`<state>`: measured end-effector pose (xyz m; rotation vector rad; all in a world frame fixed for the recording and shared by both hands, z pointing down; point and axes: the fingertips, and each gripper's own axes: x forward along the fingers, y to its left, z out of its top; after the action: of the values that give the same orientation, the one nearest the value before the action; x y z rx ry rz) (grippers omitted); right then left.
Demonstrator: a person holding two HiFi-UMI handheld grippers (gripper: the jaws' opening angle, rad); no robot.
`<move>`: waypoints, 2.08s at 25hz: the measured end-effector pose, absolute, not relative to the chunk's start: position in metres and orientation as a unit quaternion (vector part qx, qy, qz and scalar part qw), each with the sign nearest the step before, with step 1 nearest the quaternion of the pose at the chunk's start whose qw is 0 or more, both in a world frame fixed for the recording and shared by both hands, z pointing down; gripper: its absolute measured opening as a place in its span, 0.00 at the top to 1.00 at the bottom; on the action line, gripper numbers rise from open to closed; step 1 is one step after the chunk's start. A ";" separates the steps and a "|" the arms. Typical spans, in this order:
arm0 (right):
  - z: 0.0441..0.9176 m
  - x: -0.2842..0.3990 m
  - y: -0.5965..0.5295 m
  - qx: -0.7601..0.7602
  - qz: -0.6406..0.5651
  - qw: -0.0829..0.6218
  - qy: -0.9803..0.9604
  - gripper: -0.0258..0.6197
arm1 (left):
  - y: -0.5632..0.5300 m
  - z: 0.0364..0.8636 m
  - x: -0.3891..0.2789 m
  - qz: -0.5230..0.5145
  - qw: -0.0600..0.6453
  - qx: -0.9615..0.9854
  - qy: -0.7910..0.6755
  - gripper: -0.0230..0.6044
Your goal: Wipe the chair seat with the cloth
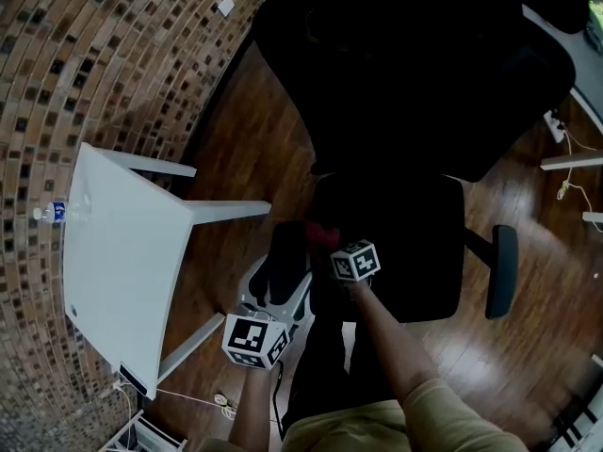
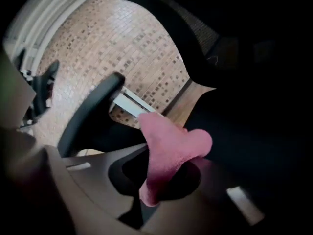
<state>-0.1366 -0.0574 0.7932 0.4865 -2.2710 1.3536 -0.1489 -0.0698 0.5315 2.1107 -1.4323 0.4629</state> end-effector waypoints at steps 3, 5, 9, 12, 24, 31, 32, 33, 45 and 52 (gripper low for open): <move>0.835 -0.115 -0.062 0.224 0.485 0.294 -0.793 0.93 | -0.070 0.527 -0.157 0.161 0.276 0.776 -0.544 0.46; 0.854 -0.055 -0.070 0.288 0.440 0.367 -0.768 0.93 | -0.068 0.526 -0.156 0.156 0.279 0.777 -0.542 0.46; 0.860 0.147 -0.081 0.468 0.361 0.489 -0.641 0.93 | -0.068 0.527 -0.137 0.160 0.277 0.793 -0.518 0.46; 0.835 0.273 -0.084 0.551 0.311 0.535 -0.561 0.93 | -0.071 0.531 -0.118 0.161 0.273 0.803 -0.504 0.46; 0.792 -0.033 -0.038 0.253 0.423 0.255 -0.832 0.93 | -0.074 0.526 -0.122 0.152 0.278 0.796 -0.515 0.45; 0.835 -0.116 0.007 0.197 0.397 0.394 -0.805 0.93 | -0.064 0.522 -0.144 0.162 0.275 0.786 -0.530 0.45; 0.842 -0.096 -0.001 0.224 0.380 0.417 -0.795 0.93 | -0.062 0.521 -0.149 0.164 0.275 0.785 -0.530 0.45; 0.847 -0.067 -0.011 0.258 0.354 0.444 -0.782 0.93 | -0.061 0.521 -0.152 0.164 0.276 0.784 -0.531 0.45; 0.832 0.299 -0.033 0.537 0.314 0.531 -0.576 0.93 | -0.059 0.536 -0.127 0.148 0.298 0.801 -0.498 0.45; 0.813 -0.011 -0.018 0.308 0.389 0.330 -0.803 0.93 | -0.056 0.528 -0.139 0.153 0.289 0.796 -0.510 0.45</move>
<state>-0.0114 -0.0185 0.8131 0.8064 -2.0994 1.0171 -0.1393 -0.0560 0.5283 2.1241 -1.3601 0.4072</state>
